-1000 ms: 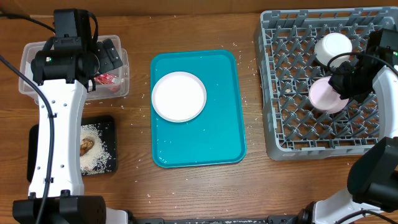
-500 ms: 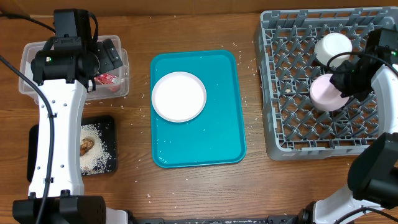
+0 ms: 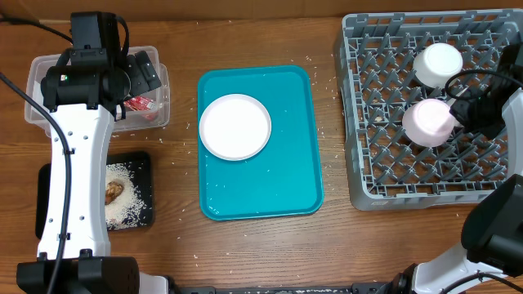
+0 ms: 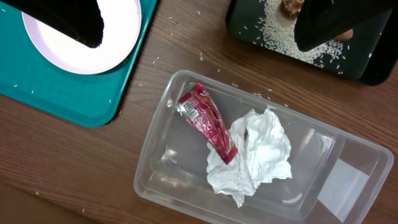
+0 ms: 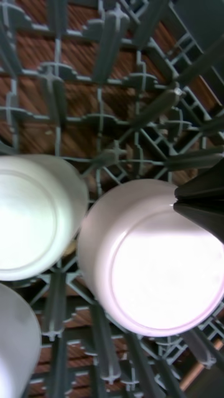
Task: Sort waste into correct bins and load items into the dishwasher
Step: 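Lower the pink bowl upside down into the rack and release it, then move the right gripper left to the white plate and grasp its rim, then lift the white plate and carry it right over the dish rack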
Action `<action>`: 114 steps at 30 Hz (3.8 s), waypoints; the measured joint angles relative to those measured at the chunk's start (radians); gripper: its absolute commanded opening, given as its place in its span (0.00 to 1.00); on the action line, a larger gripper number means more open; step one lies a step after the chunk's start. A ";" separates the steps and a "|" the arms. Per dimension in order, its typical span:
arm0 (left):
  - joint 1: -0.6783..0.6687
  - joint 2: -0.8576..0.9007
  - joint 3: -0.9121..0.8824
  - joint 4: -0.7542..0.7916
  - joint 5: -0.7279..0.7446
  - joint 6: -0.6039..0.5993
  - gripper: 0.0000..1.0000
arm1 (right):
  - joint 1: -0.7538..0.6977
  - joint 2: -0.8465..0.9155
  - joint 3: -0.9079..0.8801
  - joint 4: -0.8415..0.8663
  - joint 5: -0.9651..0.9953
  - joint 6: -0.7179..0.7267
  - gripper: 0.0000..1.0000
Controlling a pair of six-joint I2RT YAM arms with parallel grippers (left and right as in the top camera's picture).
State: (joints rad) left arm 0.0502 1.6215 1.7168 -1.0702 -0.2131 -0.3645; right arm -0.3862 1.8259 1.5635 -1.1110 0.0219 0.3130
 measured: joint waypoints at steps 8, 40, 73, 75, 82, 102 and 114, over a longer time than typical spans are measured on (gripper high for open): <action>0.000 0.000 0.000 0.000 0.000 0.000 1.00 | 0.028 -0.024 0.030 -0.012 -0.170 0.002 0.22; 0.000 0.000 0.000 0.000 0.000 0.000 1.00 | 0.924 0.356 0.061 0.363 -0.027 0.234 0.80; 0.000 0.000 0.000 0.000 0.000 0.000 1.00 | 0.644 0.108 0.473 -0.004 0.356 0.195 0.04; 0.000 0.000 0.000 0.000 0.000 0.000 1.00 | 0.582 0.060 0.491 -0.004 0.466 0.168 0.04; 0.000 0.000 0.000 0.000 0.000 0.000 1.00 | 0.491 0.061 0.470 0.066 0.684 0.025 0.04; 0.000 0.000 0.000 0.000 0.000 0.000 1.00 | 0.453 0.335 0.428 0.356 0.993 -0.347 0.04; 0.000 0.000 0.000 0.000 0.000 0.000 1.00 | 0.497 0.333 0.428 0.243 0.878 -0.253 0.83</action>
State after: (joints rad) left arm 0.0502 1.6215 1.7168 -1.0702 -0.2131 -0.3645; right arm 0.1108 2.1586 1.9911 -0.8680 0.8997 0.0605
